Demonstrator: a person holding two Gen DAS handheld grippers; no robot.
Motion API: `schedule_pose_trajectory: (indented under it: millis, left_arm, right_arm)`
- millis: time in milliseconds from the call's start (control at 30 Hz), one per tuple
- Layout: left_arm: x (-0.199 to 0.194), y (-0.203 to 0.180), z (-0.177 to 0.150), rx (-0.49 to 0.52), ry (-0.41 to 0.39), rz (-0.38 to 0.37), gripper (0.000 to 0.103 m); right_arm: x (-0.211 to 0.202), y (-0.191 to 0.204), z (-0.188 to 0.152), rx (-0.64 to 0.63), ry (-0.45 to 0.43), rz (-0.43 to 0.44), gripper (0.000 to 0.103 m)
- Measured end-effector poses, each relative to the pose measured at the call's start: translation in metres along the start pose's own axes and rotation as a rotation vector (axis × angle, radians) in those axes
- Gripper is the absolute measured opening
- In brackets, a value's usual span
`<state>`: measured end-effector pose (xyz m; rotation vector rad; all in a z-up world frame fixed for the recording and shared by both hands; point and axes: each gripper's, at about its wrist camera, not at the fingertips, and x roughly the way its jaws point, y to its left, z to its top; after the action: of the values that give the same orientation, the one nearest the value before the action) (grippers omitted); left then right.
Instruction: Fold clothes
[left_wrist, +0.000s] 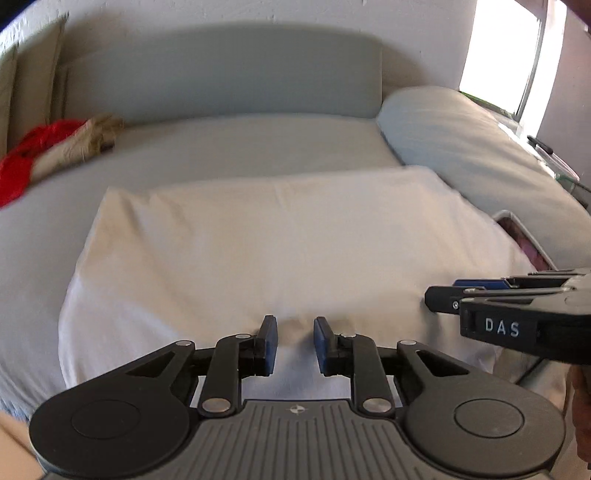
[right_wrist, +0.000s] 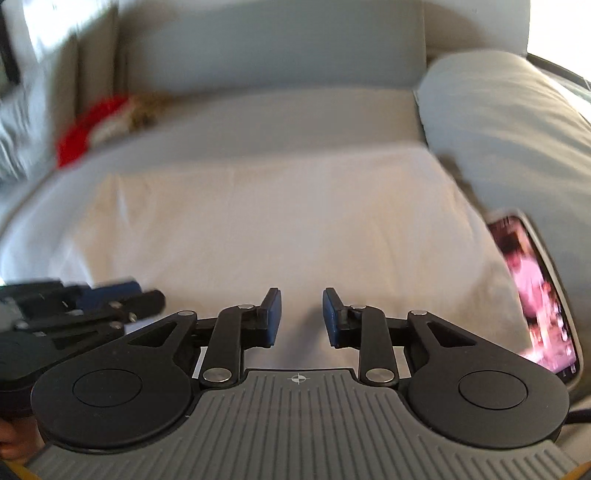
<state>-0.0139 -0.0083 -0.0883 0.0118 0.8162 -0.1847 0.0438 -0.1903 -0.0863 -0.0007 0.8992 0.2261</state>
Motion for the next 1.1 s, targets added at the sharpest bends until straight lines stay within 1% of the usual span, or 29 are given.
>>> schedule_pose_trajectory:
  millis: [33,67,133,167,200,233,267,333,400,433,467,500,533,600,633,667,733,833,900,967,1033,1100]
  left_arm:
    - [-0.003,0.000,-0.003,0.011,0.022,-0.006,0.020]
    - [-0.006,-0.001,-0.006,0.022,0.044,-0.011,0.020]
    - [-0.009,-0.002,-0.010,0.060,0.134,-0.029,0.020]
    - [-0.010,-0.001,-0.012,0.068,0.181,-0.043,0.020]
    - [-0.010,0.002,-0.015,0.064,0.222,-0.062,0.020]
    - [-0.011,0.004,-0.017,0.055,0.243,-0.077,0.020]
    - [-0.014,0.008,-0.018,0.041,0.245,-0.090,0.020]
    - [-0.019,0.013,-0.018,0.019,0.218,-0.073,0.020]
    - [-0.027,0.019,-0.015,-0.017,0.174,-0.056,0.020]
    - [-0.031,0.023,-0.012,-0.038,0.151,-0.050,0.021]
    - [-0.034,0.026,-0.010,-0.059,0.128,-0.044,0.023]
    - [-0.037,0.029,-0.009,-0.076,0.106,-0.037,0.029]
    - [-0.039,0.032,-0.006,-0.089,0.086,-0.027,0.030]
    - [-0.045,0.044,0.001,-0.135,0.067,-0.006,0.029]
    - [-0.052,0.055,0.004,-0.167,0.062,-0.006,0.029]
    - [-0.061,0.066,0.008,-0.205,0.053,-0.022,0.029]
    - [-0.076,0.081,0.019,-0.249,0.006,-0.039,0.030]
    - [-0.096,0.102,0.036,-0.299,-0.076,-0.045,0.032]
    - [-0.093,0.118,0.049,-0.355,-0.106,-0.023,0.032]
    - [-0.081,0.135,0.059,-0.420,-0.125,-0.012,0.032]
    - [-0.060,0.153,0.068,-0.473,-0.134,-0.016,0.032]
    - [-0.032,0.175,0.077,-0.537,-0.122,-0.046,0.031]
  right_arm:
    - [-0.003,-0.004,-0.008,0.008,-0.015,0.009,0.032]
    - [-0.009,-0.008,-0.014,0.015,-0.012,0.014,0.032]
    - [-0.017,-0.012,-0.021,0.024,0.054,0.019,0.033]
    - [-0.021,-0.014,-0.025,0.028,0.088,0.021,0.037]
    - [-0.022,-0.018,-0.028,0.049,0.141,0.035,0.038]
    - [-0.022,-0.022,-0.032,0.070,0.195,0.050,0.037]
    - [-0.023,-0.026,-0.035,0.092,0.250,0.065,0.037]
    - [-0.030,-0.031,-0.039,0.119,0.235,0.088,0.037]
    - [-0.040,-0.030,-0.035,0.106,0.175,0.082,0.046]
    - [-0.046,-0.031,-0.030,0.112,0.140,0.093,0.055]
    - [-0.052,-0.032,-0.026,0.118,0.105,0.105,0.059]
    - [-0.059,-0.033,-0.021,0.123,0.070,0.117,0.060]
    - [-0.065,-0.034,-0.017,0.129,0.035,0.129,0.062]
    - [-0.071,-0.038,-0.006,0.149,0.001,0.158,0.063]
    - [-0.075,-0.042,0.001,0.175,-0.007,0.179,0.063]
    - [-0.077,-0.046,0.008,0.207,0.000,0.199,0.063]
    - [-0.086,-0.053,0.021,0.260,0.011,0.254,0.063]
    - [-0.106,-0.061,0.045,0.280,-0.038,0.295,0.064]
    - [-0.110,-0.062,0.062,0.280,-0.069,0.299,0.064]
    - [-0.110,-0.064,0.078,0.283,-0.098,0.299,0.064]
    - [-0.101,-0.067,0.094,0.298,-0.113,0.301,0.064]
    - [-0.080,-0.072,0.110,0.346,-0.105,0.286,0.064]
